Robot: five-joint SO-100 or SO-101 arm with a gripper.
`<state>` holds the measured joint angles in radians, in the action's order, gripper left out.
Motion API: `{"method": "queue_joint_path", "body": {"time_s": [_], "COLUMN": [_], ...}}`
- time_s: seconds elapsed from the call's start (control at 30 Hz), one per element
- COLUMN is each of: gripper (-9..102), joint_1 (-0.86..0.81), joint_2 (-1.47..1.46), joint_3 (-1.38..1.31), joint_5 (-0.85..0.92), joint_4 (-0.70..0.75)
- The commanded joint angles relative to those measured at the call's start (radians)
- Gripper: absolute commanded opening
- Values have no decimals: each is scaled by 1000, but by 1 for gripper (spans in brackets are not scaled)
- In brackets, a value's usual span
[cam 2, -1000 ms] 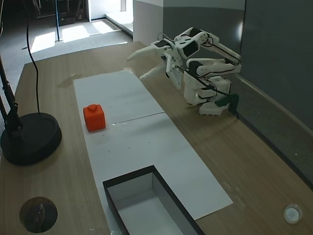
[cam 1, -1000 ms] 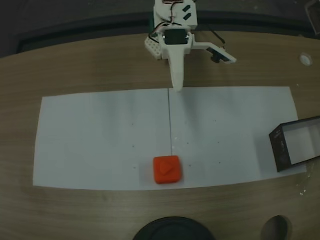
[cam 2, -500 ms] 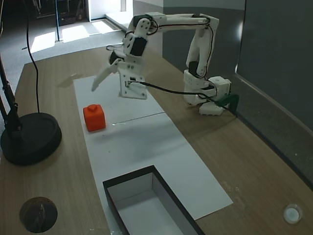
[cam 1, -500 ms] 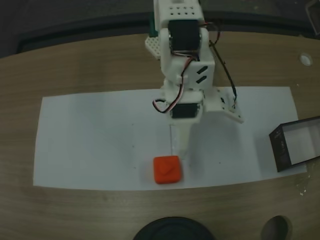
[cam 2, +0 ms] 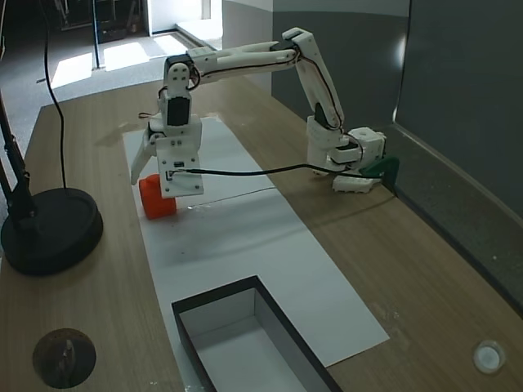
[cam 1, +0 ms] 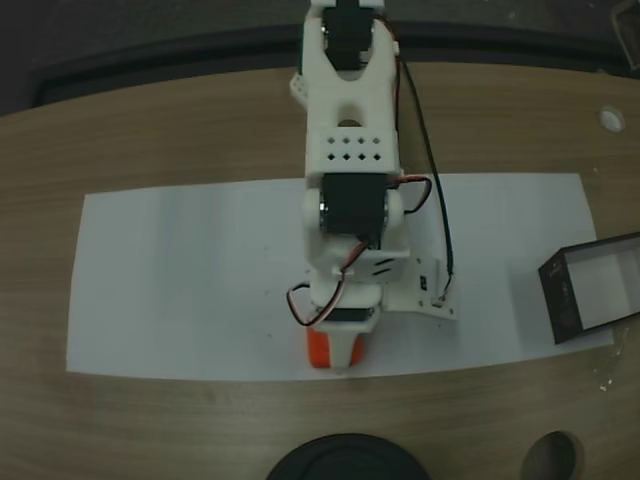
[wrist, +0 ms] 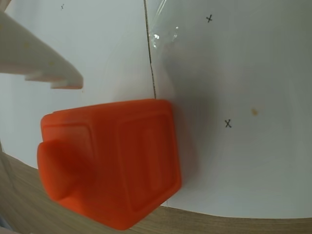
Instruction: Grab a orange square and put it in the box.
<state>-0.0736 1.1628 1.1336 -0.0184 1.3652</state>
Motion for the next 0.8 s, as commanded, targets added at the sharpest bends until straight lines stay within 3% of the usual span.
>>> {"method": "queue_joint_path", "body": {"time_s": [0.0,0.27,0.47,0.57,0.77], "gripper": [32,31,7,6,6], "joint_1": [-11,2,35,64,230], "joint_2": [-2,-58,-72,-52,109], "joint_3": [-80,-81,-123,-172,-482], "joint_5": [35,44,46,40,46], "joint_4": [-2,-12,-31,-20,160]}}
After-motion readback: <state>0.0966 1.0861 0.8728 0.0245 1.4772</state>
